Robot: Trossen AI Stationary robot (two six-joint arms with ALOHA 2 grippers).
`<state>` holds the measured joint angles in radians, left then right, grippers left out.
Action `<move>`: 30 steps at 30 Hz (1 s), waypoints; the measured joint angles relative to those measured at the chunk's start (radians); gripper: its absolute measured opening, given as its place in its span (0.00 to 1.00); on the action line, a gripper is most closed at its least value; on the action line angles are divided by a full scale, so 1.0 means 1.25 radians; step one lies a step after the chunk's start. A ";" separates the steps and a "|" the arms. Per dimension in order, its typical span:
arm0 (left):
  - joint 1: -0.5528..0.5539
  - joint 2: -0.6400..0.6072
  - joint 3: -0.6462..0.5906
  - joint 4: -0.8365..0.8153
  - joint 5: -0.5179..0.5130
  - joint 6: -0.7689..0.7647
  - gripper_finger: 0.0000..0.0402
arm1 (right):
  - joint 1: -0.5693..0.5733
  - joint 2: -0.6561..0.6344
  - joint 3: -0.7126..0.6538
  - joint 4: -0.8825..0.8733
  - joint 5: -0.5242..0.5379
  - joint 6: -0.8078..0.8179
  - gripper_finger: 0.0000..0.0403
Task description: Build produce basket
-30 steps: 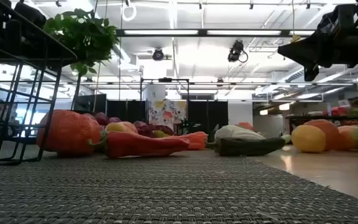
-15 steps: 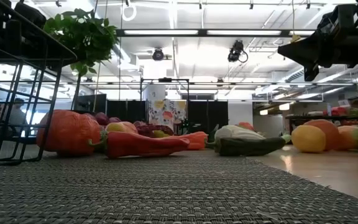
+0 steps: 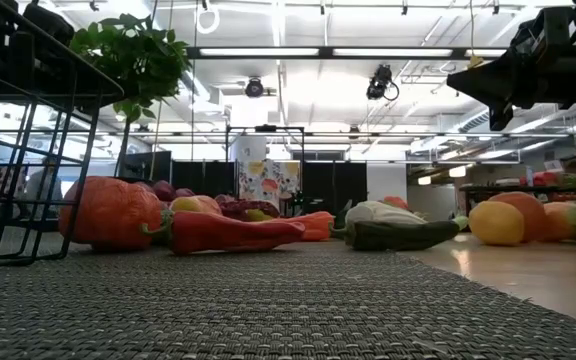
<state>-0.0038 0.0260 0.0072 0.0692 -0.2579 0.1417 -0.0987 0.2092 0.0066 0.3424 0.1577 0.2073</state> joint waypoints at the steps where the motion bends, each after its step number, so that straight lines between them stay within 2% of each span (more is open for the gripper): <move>1: 0.000 0.000 0.000 0.000 0.000 0.000 0.07 | 0.000 0.000 0.000 0.000 0.000 0.000 0.04; 11: 0.004 0.001 0.005 0.035 -0.008 -0.008 0.07 | 0.000 0.000 0.000 0.000 0.000 0.000 0.04; 17: 0.030 0.026 0.103 0.051 -0.055 -0.042 0.08 | 0.000 0.000 0.000 0.000 0.000 0.000 0.04; 22: 0.049 0.147 0.255 -0.017 -0.091 -0.057 0.07 | -0.001 0.000 0.000 0.000 0.004 -0.022 0.04; 27: 0.068 0.331 0.441 -0.150 -0.092 -0.200 0.07 | -0.002 0.000 0.000 0.008 0.048 -0.107 0.04; 30: 0.069 0.423 0.533 -0.159 -0.092 -0.264 0.09 | -0.003 0.000 0.000 0.040 0.082 -0.107 0.04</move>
<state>0.0822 0.5549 0.6739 -0.1301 -0.3735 -0.1888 -0.1024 0.2089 0.0066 0.3920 0.2607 0.0731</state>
